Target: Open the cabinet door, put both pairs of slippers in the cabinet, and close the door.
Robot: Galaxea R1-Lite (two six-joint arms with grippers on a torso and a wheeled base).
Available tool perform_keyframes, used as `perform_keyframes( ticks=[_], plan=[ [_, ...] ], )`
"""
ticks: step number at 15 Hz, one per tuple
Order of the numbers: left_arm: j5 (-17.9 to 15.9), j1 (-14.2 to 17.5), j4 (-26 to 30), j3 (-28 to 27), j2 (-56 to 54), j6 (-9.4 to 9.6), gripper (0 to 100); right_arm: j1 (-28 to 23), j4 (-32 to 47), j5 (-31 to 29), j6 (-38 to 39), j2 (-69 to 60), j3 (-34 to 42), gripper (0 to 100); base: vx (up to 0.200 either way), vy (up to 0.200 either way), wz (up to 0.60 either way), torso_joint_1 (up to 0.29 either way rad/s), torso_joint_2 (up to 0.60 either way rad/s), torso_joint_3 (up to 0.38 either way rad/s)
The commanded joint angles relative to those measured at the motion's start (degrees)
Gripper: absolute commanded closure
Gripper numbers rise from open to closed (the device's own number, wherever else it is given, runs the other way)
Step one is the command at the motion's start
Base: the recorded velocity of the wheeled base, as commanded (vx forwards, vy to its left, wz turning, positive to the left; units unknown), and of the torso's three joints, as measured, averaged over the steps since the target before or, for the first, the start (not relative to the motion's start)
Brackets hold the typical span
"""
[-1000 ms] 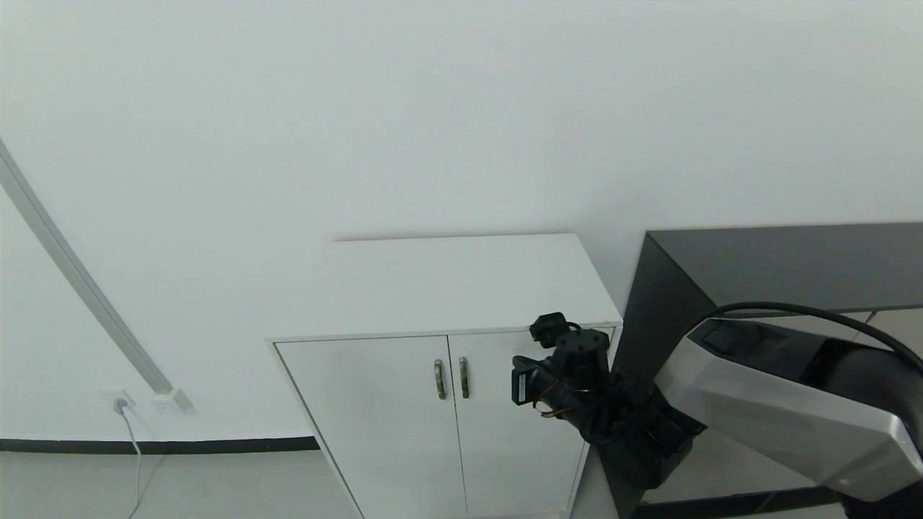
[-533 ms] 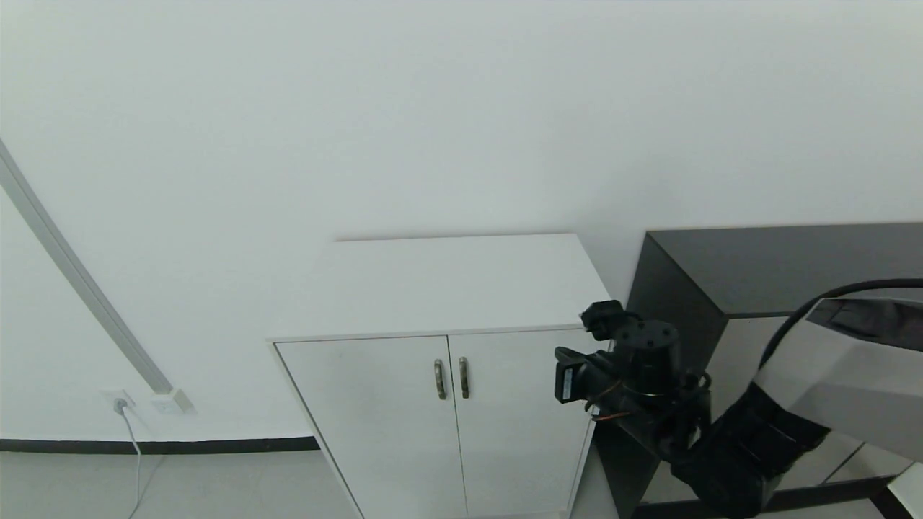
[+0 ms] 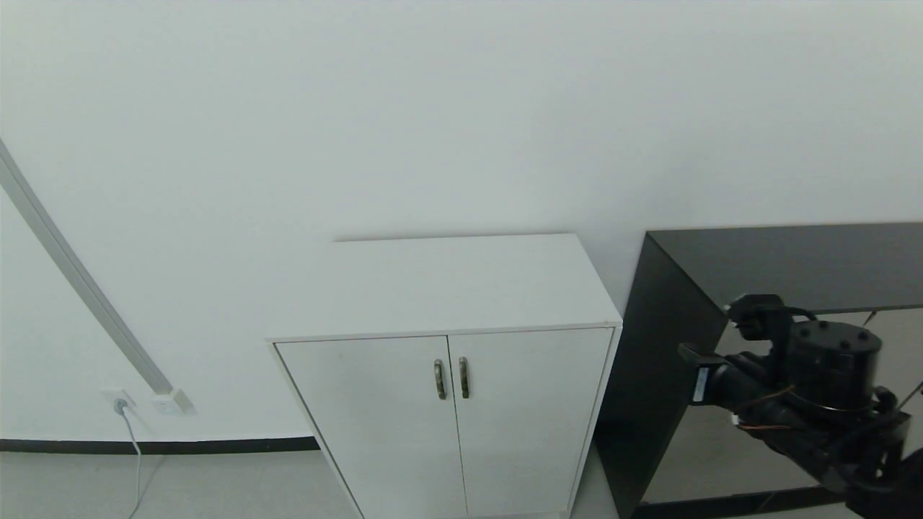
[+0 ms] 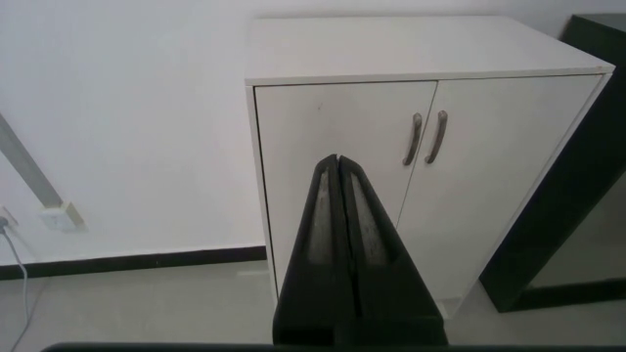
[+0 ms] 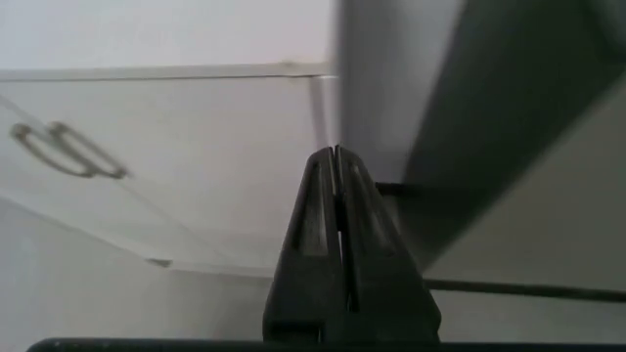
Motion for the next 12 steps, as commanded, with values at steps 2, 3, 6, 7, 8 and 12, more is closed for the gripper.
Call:
perform_keyframes(
  ticks=[2,3,6,7,8,12],
  plan=[
    [0.0,-0.1,0.0,0.0,0.0,-0.03,100,-10.6,0.2,-0.3,-3.3,-11.7,9.1,100,0.000,0.000,0.00,0.000,0.00,0.000],
    [0.0,-0.1,0.0,0.0,0.0,-0.03,100,-13.9,0.2,-0.3,-3.4,-13.6,11.9,100,0.000,0.000,0.00,0.000,0.00,0.000],
    [0.0,-0.1,0.0,0.0,0.0,-0.03,100,-19.8,0.2,0.0,-4.2,-17.6,16.3,100,0.000,0.000,0.00,0.000,0.00,0.000],
    [0.0,0.0,0.0,0.0,0.0,-0.03,100,-20.3,0.2,0.2,-4.2,-20.3,19.2,100,0.000,0.000,0.00,0.000,0.00,0.000],
    [0.0,0.0,0.0,0.0,0.0,-0.03,100,-20.3,0.8,0.2,-4.0,-23.0,20.1,100,0.000,0.000,0.00,0.000,0.00,0.000],
    [0.0,-0.1,0.0,0.0,0.0,-0.03,100,-20.9,15.1,3.5,-3.9,-36.1,20.1,100,0.000,0.000,0.00,0.000,0.00,0.000]
  ],
)
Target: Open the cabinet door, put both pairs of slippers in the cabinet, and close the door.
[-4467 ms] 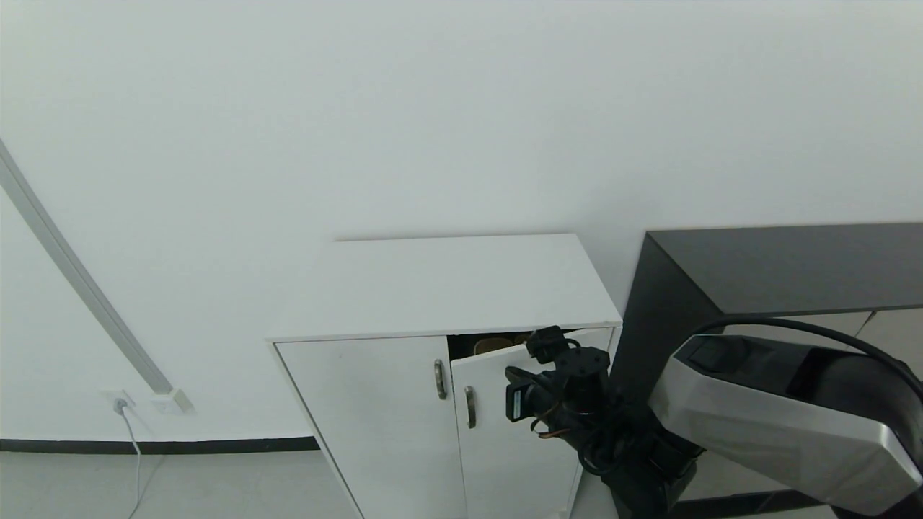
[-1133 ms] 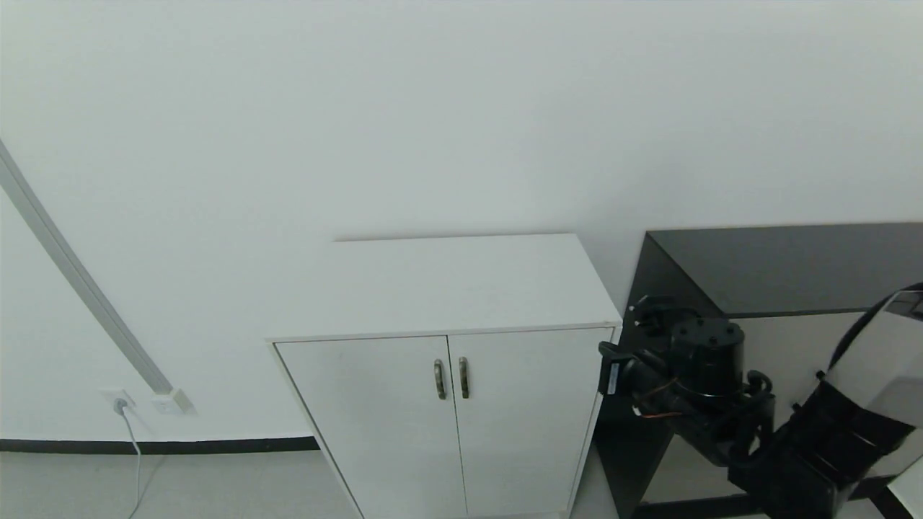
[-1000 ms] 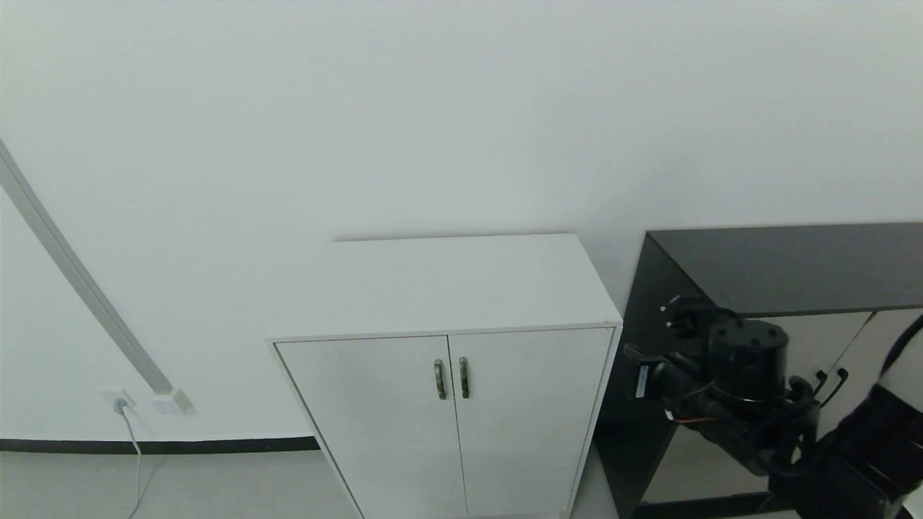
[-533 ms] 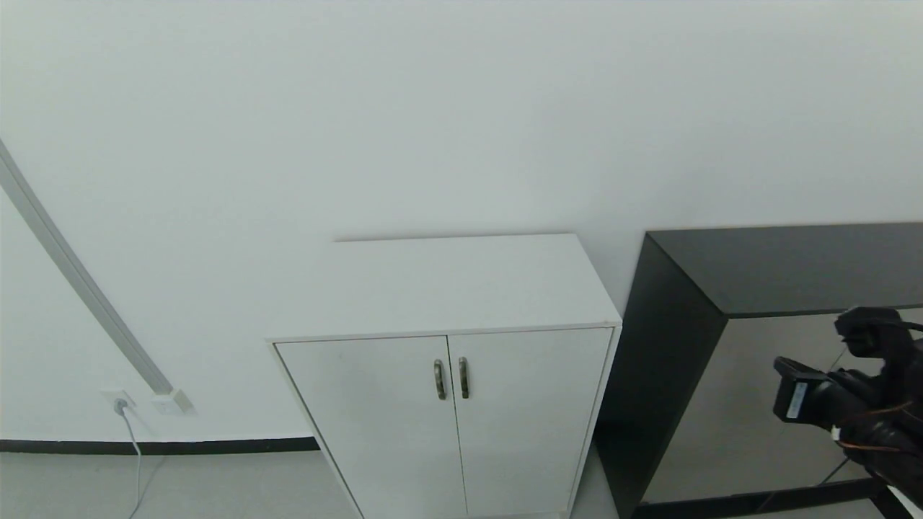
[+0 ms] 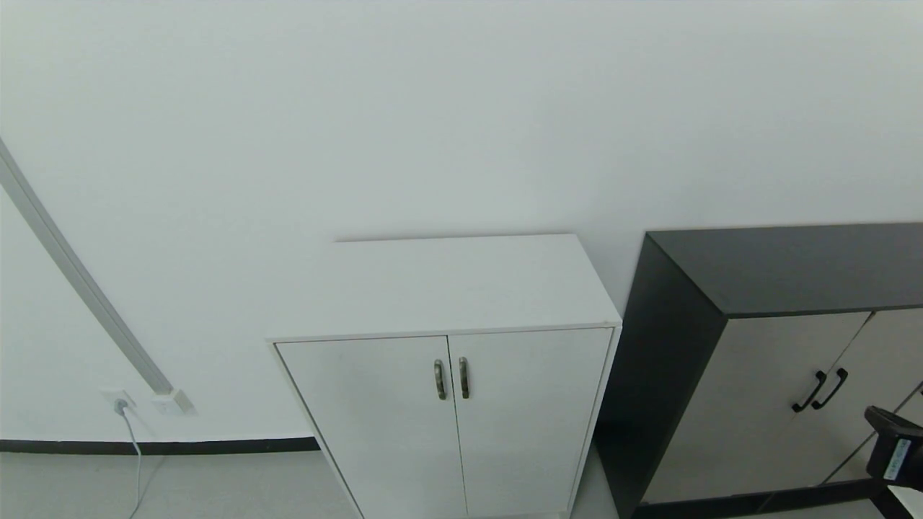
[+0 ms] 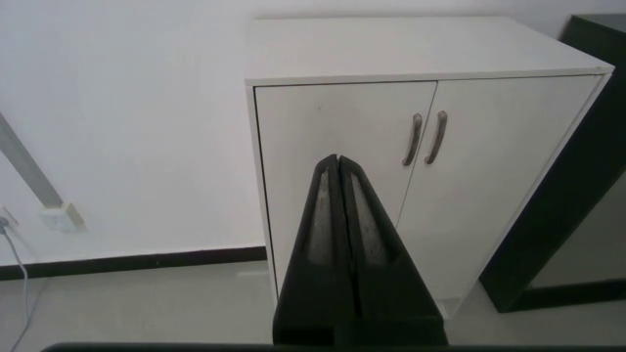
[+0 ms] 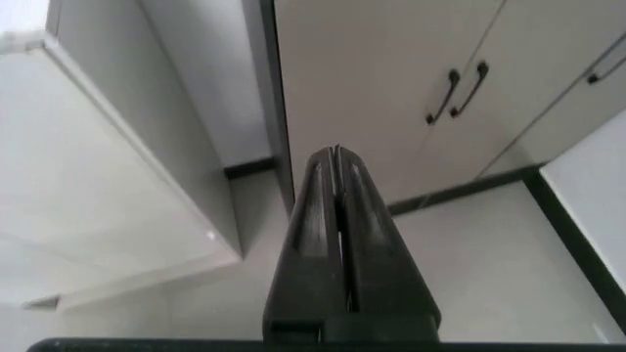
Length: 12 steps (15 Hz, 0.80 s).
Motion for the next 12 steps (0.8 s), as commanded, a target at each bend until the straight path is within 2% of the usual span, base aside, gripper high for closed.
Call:
perform_keyframes(
  ticks=[1,2,6,10,12],
  plan=[
    [0.0,0.0,0.0,0.0,0.0,-0.03,100,-0.2,6.7,3.0,0.0,-10.2,0.2,100,0.000,0.000,0.00,0.000,0.00,0.000],
    [0.0,0.0,0.0,0.0,0.0,-0.03,100,-0.3,10.6,5.4,0.0,-13.3,0.2,100,0.000,0.000,0.00,0.000,0.00,0.000],
    [0.0,0.0,0.0,0.0,0.0,-0.03,100,-0.3,18.7,7.5,0.1,-18.2,0.2,100,0.000,0.000,0.00,0.000,0.00,0.000],
    [0.0,0.0,0.0,0.0,0.0,-0.03,100,-0.2,33.0,14.4,-0.3,-30.0,0.2,100,0.000,0.000,0.00,0.000,0.00,0.000],
    [0.0,0.0,0.0,0.0,0.0,-0.03,100,-0.2,36.6,16.5,-0.3,-34.2,0.1,100,0.000,0.000,0.00,0.000,0.00,0.000]
  ],
)
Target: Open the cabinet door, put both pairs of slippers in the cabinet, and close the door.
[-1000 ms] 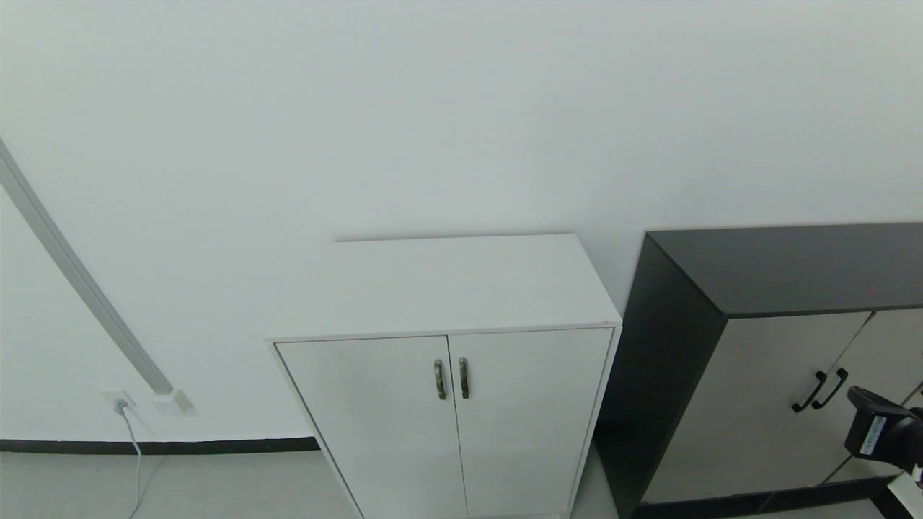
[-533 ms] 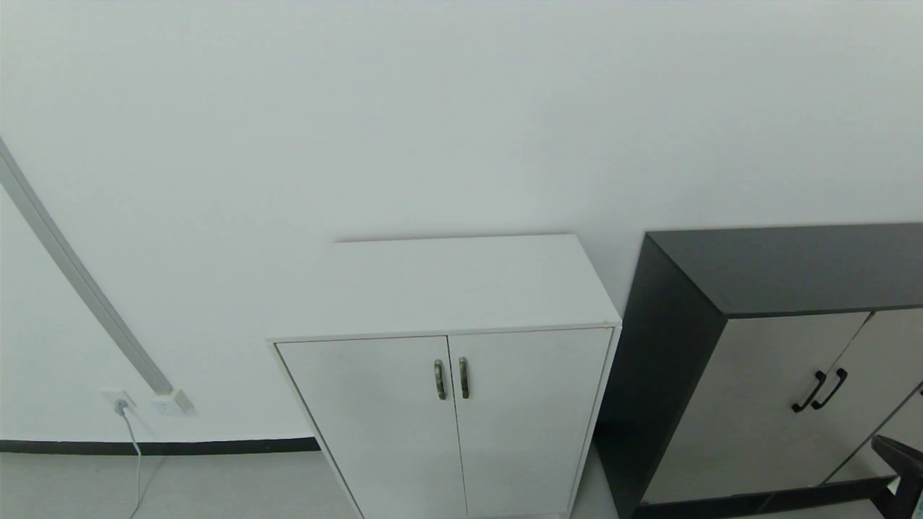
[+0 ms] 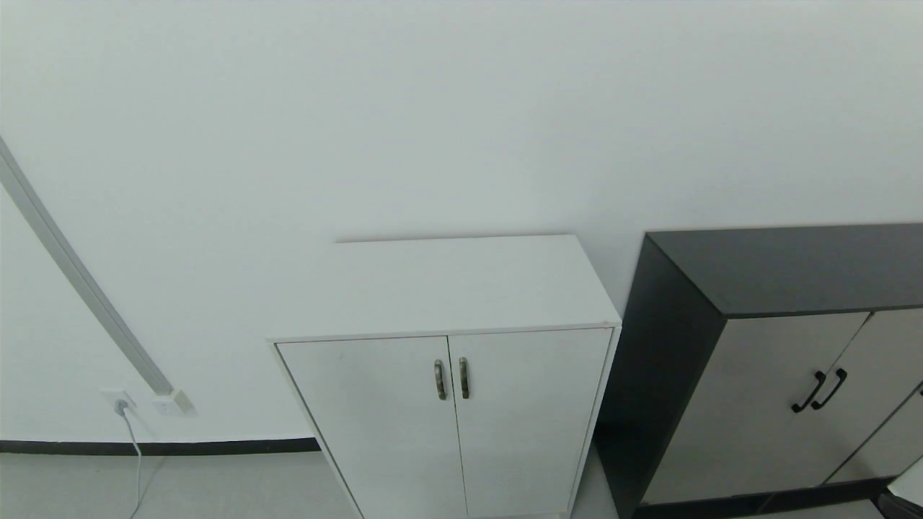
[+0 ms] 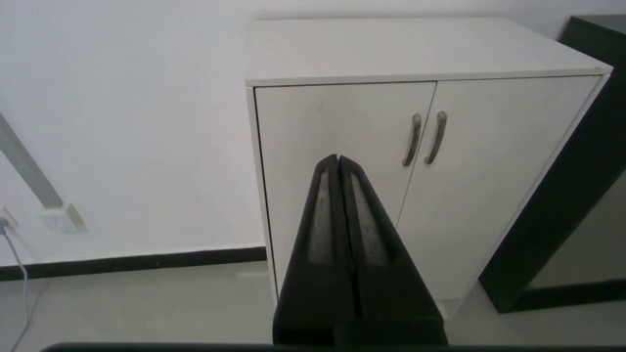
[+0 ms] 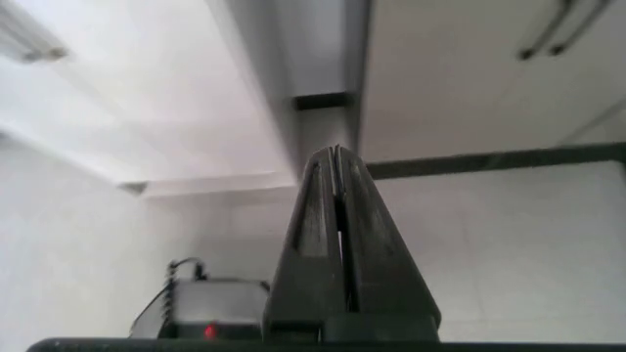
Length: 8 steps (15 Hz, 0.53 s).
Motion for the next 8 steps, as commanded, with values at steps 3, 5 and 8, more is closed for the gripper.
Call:
perform_keyframes(
  ticks=[3,5,8],
  plan=[
    [0.0,0.0,0.0,0.0,0.0,0.00,100,0.3,4.0,1.4,-0.1,-8.8,0.0,100,0.000,0.000,0.00,0.000,0.00,0.000],
    [0.0,0.0,0.0,0.0,0.0,-0.09,100,1.8,8.0,3.2,-0.1,-12.4,0.0,100,0.000,0.000,0.00,0.000,0.00,0.000],
    [0.0,0.0,0.0,0.0,0.0,-0.09,100,6.3,14.2,3.9,-0.8,-18.5,0.0,100,0.000,0.000,0.00,0.000,0.00,0.000]
  ],
)
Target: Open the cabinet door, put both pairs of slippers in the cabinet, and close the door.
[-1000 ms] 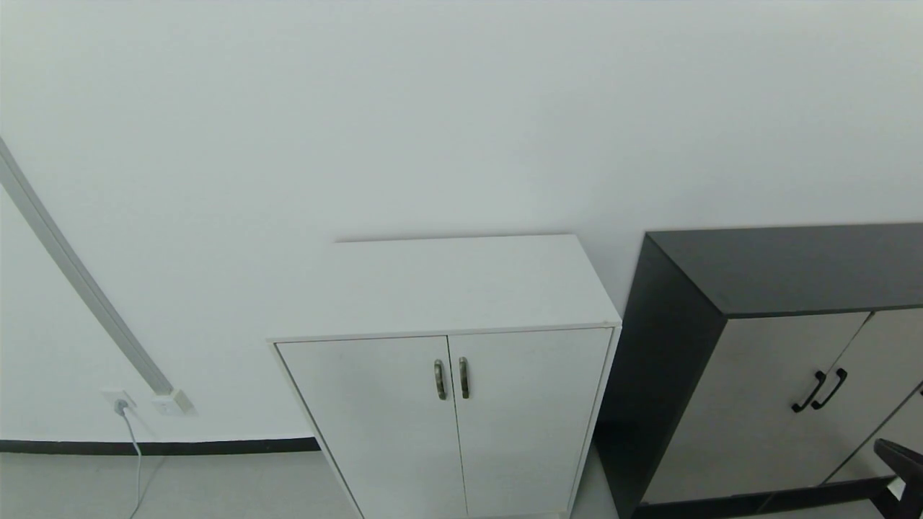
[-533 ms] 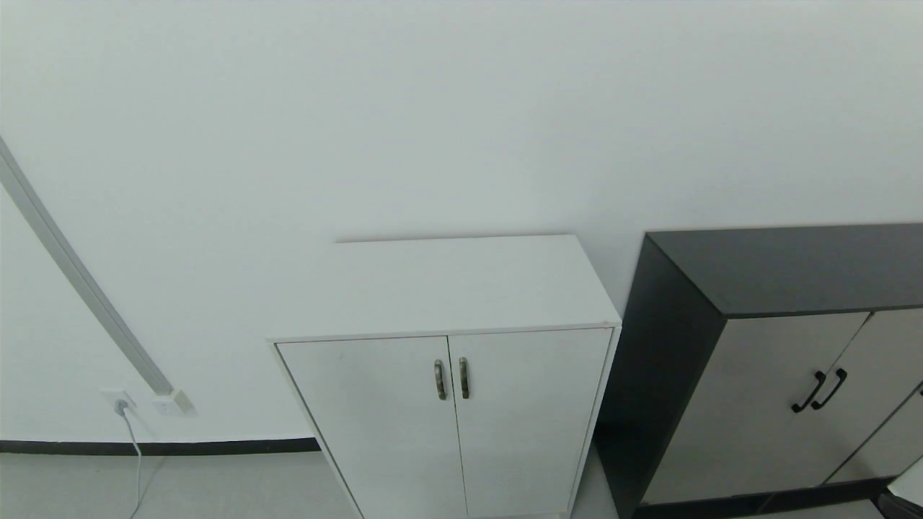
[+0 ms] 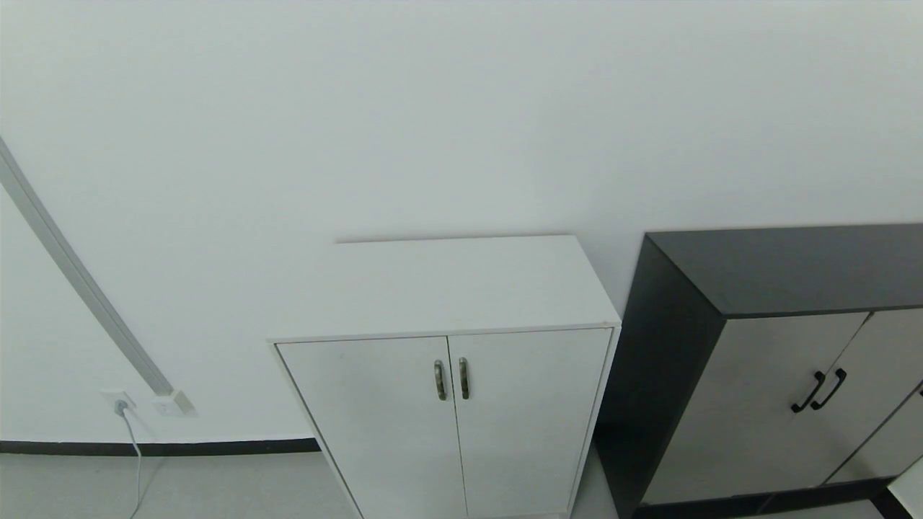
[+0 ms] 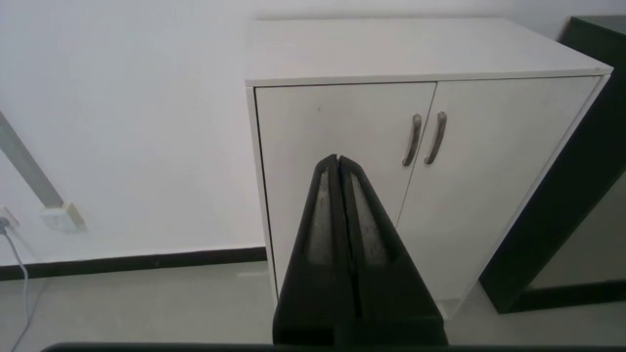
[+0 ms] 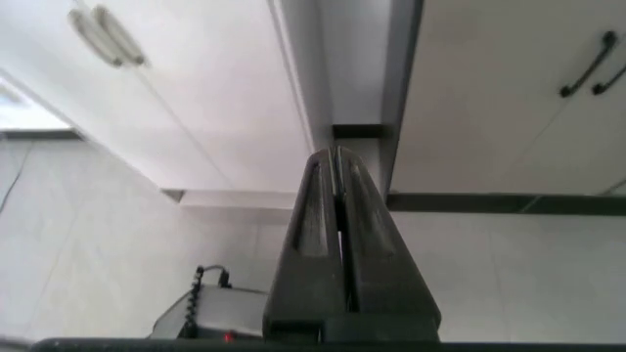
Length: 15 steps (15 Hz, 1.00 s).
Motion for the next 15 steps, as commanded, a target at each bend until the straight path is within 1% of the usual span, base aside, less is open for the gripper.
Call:
perform_keyframes(
  ticks=[1,4,10,15],
  plan=[
    [0.0,-0.1,0.0,0.0,0.0,-0.04,100,2.6,1.1,0.0,-0.1,-4.3,0.0,100,0.000,0.000,0.00,0.000,0.00,0.000],
    [0.0,0.0,0.0,0.0,0.0,-0.04,100,2.7,1.8,0.1,-0.1,-4.7,0.0,100,0.000,0.000,0.00,0.000,0.00,0.000],
    [0.0,-0.1,0.0,0.0,0.0,0.05,100,3.5,7.3,0.2,-0.2,-9.2,0.0,100,0.000,0.000,0.00,0.000,0.00,0.000],
    [0.0,-0.1,0.0,0.0,0.0,0.05,100,4.1,7.6,0.1,-0.2,-10.6,0.0,100,0.000,0.000,0.00,0.000,0.00,0.000]
  ],
)
